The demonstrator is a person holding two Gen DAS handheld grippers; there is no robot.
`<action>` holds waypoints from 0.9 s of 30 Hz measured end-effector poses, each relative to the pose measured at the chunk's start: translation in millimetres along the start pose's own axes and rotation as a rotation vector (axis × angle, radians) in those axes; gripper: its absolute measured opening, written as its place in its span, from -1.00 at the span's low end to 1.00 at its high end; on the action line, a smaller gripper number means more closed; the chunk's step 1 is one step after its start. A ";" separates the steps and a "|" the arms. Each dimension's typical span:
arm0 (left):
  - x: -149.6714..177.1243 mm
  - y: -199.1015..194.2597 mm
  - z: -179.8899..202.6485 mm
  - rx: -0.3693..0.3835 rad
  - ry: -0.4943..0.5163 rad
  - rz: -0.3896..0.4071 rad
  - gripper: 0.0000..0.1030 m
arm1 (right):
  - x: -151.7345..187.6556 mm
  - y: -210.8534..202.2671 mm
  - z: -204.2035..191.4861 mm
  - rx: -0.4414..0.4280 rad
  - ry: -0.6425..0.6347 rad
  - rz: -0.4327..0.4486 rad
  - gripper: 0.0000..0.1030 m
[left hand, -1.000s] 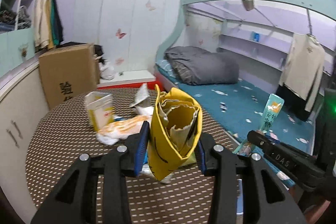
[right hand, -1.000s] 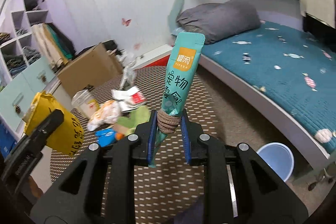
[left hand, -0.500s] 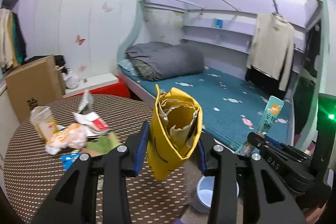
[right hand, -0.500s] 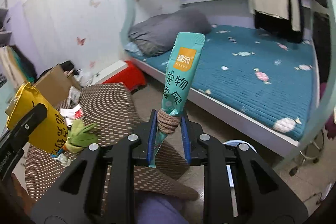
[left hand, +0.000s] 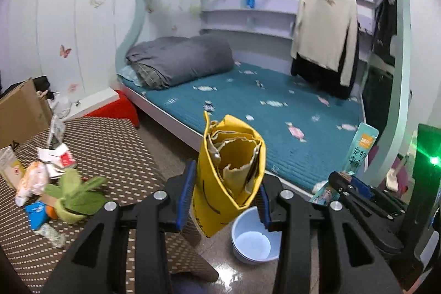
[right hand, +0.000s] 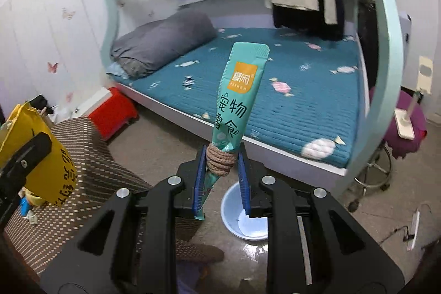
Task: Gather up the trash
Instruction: 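Carry the yellow bag and teal packet over the blue bucket with both grippers, then open the left gripper dropping the yellow bag while the right gripper drops the teal packet into the bucket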
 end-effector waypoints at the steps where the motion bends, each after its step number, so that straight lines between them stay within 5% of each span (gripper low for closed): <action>1: 3.3 7.0 6.2 0.010 0.008 -0.018 -0.24 | 2.6 3.2 5.9 0.012 0.008 -0.008 -0.57; 22: 91.1 178.1 89.5 0.000 0.155 -0.369 -0.24 | 63.8 88.5 100.3 0.230 0.130 -0.218 -0.57; 25: 93.6 194.5 101.6 0.051 0.155 -0.422 -0.05 | 68.2 95.3 107.8 0.244 0.133 -0.229 -0.57; 27: 89.9 200.3 105.0 0.075 0.138 -0.429 0.46 | 69.1 97.2 111.0 0.251 0.141 -0.236 -0.57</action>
Point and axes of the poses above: each gripper's, at about its wrist camera, not at the fingertips, and y roughly the way its jaws point, z to its right, x to its underside, the point moved 4 cm from there along y, roughly the way its jaws point, and after that the axes turned 6 degrees about -y, right-handed, at the moved point
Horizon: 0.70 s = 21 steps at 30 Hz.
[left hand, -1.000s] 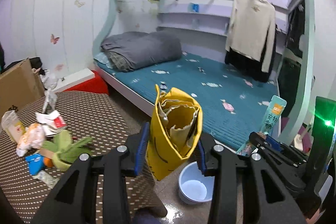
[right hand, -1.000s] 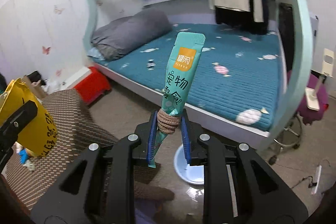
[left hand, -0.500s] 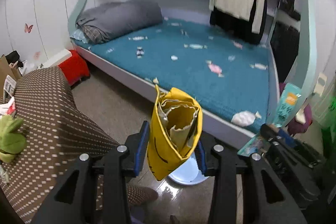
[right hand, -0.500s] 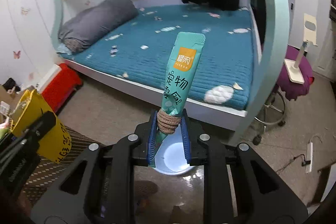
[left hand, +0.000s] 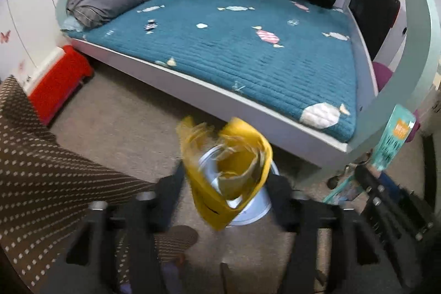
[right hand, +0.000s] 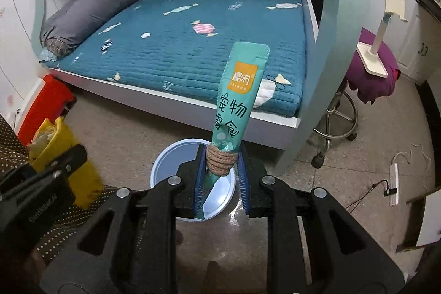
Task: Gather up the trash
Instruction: 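Open the left gripper dropping the yellow bag while the right gripper drops the teal packet into the bucket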
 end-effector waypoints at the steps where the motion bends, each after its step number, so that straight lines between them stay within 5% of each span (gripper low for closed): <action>1: -3.9 -1.6 -0.3 0.015 -0.014 0.020 0.63 | -0.6 0.7 0.7 0.001 0.001 -0.001 -0.57; 15: -2.7 4.6 -76.0 -0.108 -0.109 0.014 0.63 | -17.4 29.9 -55.6 -0.125 -0.083 -0.076 -0.45; 16: -2.4 3.0 -80.2 -0.110 -0.116 0.017 0.63 | -20.7 29.5 -58.3 -0.124 -0.088 -0.072 -0.23; 17: -2.3 0.9 -83.8 -0.110 -0.123 0.020 0.63 | -24.5 27.9 -61.6 -0.106 -0.104 -0.062 0.44; 18: -2.5 -2.0 -87.1 -0.109 -0.128 0.025 0.63 | -26.0 25.5 -62.8 -0.091 -0.116 -0.042 0.71; 21: -1.5 -7.0 -90.2 -0.122 -0.119 0.038 0.63 | -23.5 19.8 -67.4 -0.054 -0.162 -0.015 0.71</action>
Point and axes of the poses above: each gripper's, at about its wrist camera, not at the fingertips, and y roughly the way its jaws point, z to its right, x to its underside, the point moved 4 cm from there along y, roughly the way its jaws point, and after that the axes turned 6 degrees about -y, right-handed, at the moved point
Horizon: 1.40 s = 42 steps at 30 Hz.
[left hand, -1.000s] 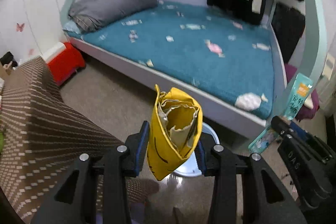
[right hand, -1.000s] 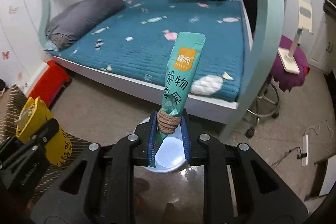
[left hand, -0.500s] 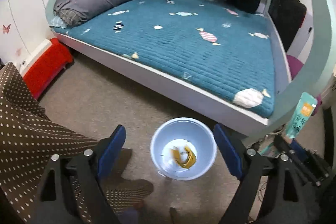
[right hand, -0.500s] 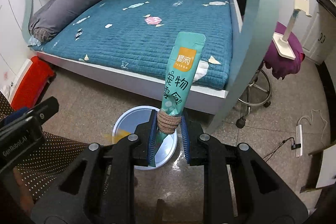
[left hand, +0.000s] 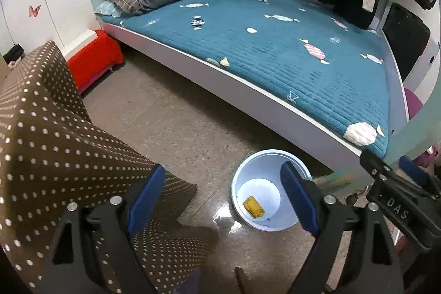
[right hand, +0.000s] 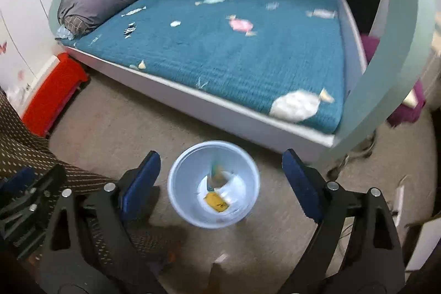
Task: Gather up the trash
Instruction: 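Open the left gripper dropping the yellow bag while the right gripper drops the teal packet into the bucket, then move both grippers back toward the table trash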
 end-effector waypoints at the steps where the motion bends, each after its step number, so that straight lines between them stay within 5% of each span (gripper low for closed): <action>1: 0.4 -0.7 -0.3 -0.013 0.007 0.005 0.63 | 2.0 0.2 -0.1 -0.004 -0.003 -0.009 0.71; 21: 23.9 -36.0 18.7 0.023 0.041 0.015 0.63 | 30.0 -45.8 5.3 0.014 0.007 0.000 0.71; 42: 31.4 -142.8 0.6 0.028 0.004 0.190 0.63 | 32.2 -144.5 -3.0 -0.008 -0.010 0.188 0.71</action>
Point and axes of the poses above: each gripper's, at about its wrist camera, not at the fingertips, and y roughly the way its jaws point, z to its right, x to its underside, the point moved 4 cm from there along y, roughly the way its jaws point, and after that the axes turned 6 degrees about -y, right-handed, at the moved point
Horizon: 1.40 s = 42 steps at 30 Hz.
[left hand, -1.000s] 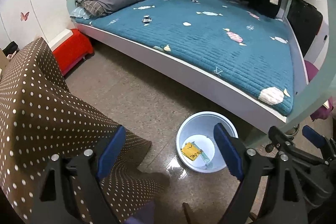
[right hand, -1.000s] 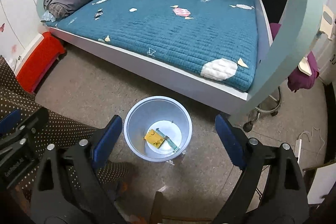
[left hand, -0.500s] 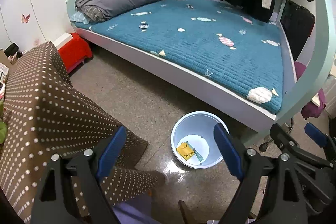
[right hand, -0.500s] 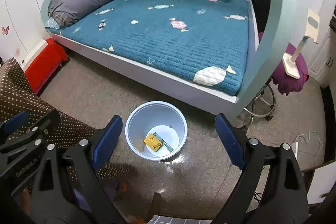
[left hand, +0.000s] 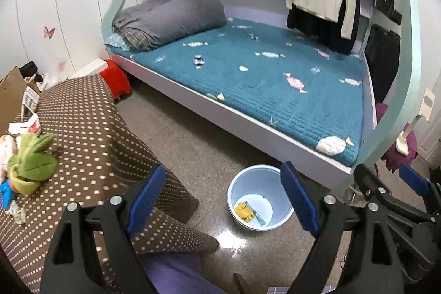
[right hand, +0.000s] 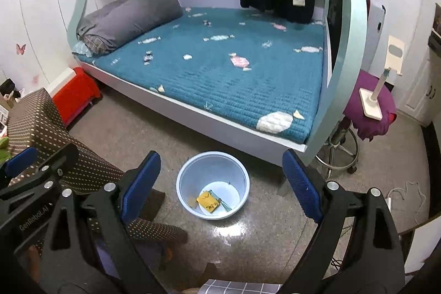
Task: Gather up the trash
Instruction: 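Move both grippers back toward the table trash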
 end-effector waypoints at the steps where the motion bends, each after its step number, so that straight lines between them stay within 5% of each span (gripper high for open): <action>1: -1.5 -6.5 -2.4 -0.002 -0.004 0.013 0.63 | -1.6 -5.5 -2.2 -0.003 -0.004 0.012 0.71; 22: -3.3 -86.0 -105.4 -0.154 -0.200 0.141 0.63 | -22.0 -68.9 -99.5 -0.187 -0.182 0.165 0.71; 42: 36.3 -100.4 -229.7 -0.364 -0.447 0.070 0.64 | -4.8 -66.0 -227.1 -0.395 -0.391 0.117 0.71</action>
Point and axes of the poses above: each gripper's, at about its wrist camera, not at the fingertips, and y roughly the way its jaws point, z to its right, x to its underside, the point moved 4 cm from there along y, roughly the way its jaws point, and after that the axes turned 6 degrees about -y, right-handed, at the moved point
